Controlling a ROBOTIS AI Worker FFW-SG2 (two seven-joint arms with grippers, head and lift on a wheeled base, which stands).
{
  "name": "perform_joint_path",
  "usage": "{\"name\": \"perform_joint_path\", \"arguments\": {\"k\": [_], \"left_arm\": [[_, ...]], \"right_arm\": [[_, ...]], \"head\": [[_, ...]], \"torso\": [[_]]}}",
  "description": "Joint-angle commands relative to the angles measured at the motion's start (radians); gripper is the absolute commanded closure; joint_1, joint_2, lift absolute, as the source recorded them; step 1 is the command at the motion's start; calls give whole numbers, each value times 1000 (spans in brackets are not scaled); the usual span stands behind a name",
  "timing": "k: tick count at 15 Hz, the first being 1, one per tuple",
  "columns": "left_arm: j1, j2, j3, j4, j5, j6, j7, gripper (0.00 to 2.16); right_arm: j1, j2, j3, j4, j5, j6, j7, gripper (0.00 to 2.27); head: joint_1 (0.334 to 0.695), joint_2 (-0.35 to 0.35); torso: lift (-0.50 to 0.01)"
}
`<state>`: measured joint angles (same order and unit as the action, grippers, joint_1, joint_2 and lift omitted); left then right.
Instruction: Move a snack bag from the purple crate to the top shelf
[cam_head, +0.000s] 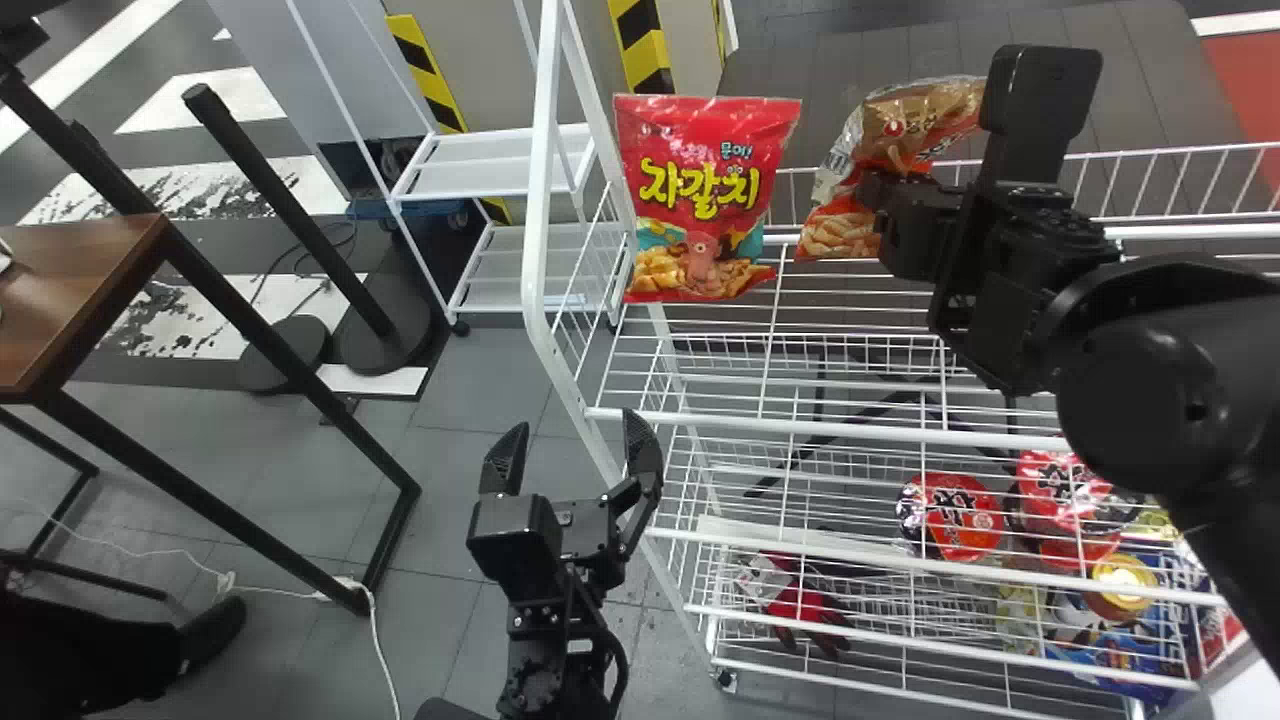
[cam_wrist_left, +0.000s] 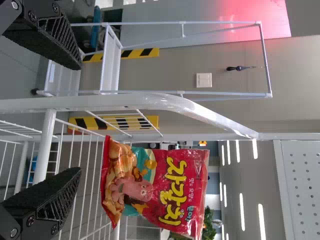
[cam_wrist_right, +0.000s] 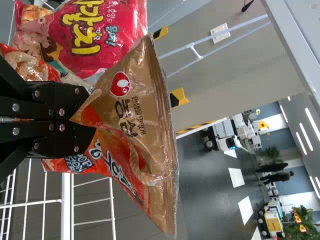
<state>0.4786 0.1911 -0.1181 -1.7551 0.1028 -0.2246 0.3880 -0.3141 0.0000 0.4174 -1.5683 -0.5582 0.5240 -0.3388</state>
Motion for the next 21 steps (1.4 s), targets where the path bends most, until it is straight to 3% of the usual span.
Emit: {"name": "perform_joint_path", "arguments": {"k": [1,6,20,21], "left_arm": [[0,-1,0,0,0,0,0,93],[0,-1,0,0,0,0,0,93],[-6,-1,0,12,0,0,0,93],[-8,-1,0,14,0,0,0,93]], "right_arm": [[-10,1,-3,1,-2,9,-16,2057],[-22,1,-3,1,-17,126,-86,2057],[-100,1,-8,91,-52,215,-100,1997],[-103,1,-8,100,-54,215,-100,1899]], "head": [[695,300],[695,292],[695,288],[695,288]], "torso": [[-1],[-1],[-1],[-1]]}}
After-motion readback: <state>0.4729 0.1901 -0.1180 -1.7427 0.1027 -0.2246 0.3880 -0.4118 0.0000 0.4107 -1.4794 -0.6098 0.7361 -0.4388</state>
